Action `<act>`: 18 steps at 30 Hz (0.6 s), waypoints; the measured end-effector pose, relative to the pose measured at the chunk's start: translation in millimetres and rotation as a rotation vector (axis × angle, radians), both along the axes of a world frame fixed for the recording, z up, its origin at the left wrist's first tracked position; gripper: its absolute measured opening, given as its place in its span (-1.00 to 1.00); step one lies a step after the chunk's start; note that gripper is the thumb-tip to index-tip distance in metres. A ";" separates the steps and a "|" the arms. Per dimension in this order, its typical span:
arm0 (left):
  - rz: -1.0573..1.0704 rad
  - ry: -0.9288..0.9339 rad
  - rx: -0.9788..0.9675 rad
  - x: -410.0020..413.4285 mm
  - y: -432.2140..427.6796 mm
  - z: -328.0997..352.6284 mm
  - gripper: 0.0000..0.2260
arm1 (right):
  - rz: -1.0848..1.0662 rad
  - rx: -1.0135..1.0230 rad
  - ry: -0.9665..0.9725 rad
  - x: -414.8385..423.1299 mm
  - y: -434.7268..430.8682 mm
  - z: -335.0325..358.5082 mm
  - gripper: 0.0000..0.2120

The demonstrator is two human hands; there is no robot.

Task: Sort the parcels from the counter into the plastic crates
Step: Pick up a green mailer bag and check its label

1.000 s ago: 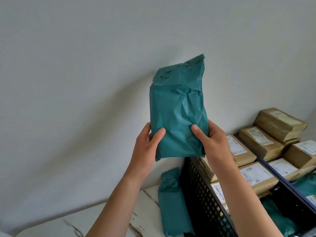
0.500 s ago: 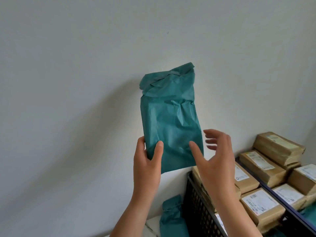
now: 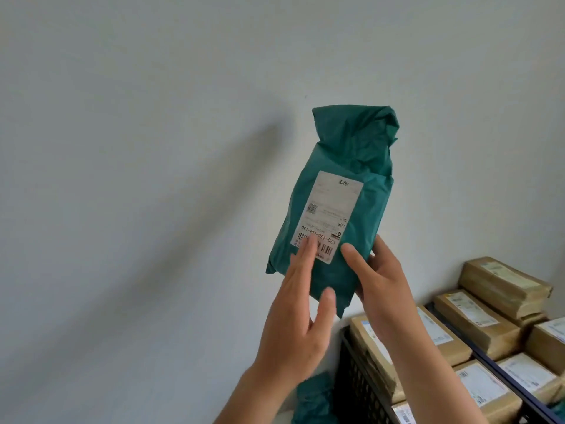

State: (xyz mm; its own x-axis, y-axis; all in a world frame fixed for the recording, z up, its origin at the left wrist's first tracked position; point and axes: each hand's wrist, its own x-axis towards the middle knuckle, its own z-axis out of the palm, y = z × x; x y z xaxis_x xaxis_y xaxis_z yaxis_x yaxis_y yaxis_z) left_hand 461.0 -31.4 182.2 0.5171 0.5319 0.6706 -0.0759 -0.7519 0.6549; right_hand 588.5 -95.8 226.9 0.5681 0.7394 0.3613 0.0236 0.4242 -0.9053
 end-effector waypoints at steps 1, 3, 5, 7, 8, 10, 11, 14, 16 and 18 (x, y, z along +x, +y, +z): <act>0.058 -0.011 -0.041 -2.7 4.8 3.9 -0.39 | 0.031 0.010 0.029 3.0 -1.4 2.1 -0.66; 0.194 -0.015 -0.121 -9.5 17.2 14.9 -0.41 | 0.079 0.026 0.068 7.5 -4.1 5.8 -0.67; 0.172 -0.041 -0.287 -20.3 26.5 27.4 -0.43 | 0.115 0.026 0.090 9.7 -6.9 8.4 -0.68; -0.027 -0.080 -0.498 -30.3 30.7 37.1 -0.60 | 0.125 0.011 0.056 9.9 -9.9 10.2 -0.65; -0.144 -0.092 -0.614 -33.4 28.3 41.1 -0.68 | 0.119 0.003 0.029 9.7 -11.0 10.6 -0.65; -0.267 -0.121 -0.753 -36.8 22.2 43.5 -0.73 | 0.113 -0.011 -0.003 7.3 -12.5 11.3 -0.65; -0.260 -0.133 -0.763 -37.0 19.9 43.3 -0.74 | 0.126 -0.014 -0.006 6.8 -13.3 11.6 -0.65; -0.176 -0.124 -0.693 -38.0 22.5 47.5 -0.78 | 0.113 -0.040 -0.036 7.5 -13.7 13.4 -0.68; -0.089 -0.069 -0.573 -45.4 34.1 59.5 -0.82 | -0.138 -0.034 -0.179 13.7 -17.4 18.5 -0.66; 0.013 0.072 -0.344 -55.7 49.2 79.2 -0.88 | -0.501 0.029 -0.460 21.0 -27.0 30.5 -0.48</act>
State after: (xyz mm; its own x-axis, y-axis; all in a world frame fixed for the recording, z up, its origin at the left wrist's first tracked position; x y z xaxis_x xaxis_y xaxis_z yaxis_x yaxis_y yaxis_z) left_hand 405.3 17.8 261.4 0.5480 0.7275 0.4128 -0.0119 -0.4867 0.8735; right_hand 609.5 -122.8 257.4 0.6237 0.4131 0.6635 0.6032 0.2854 -0.7448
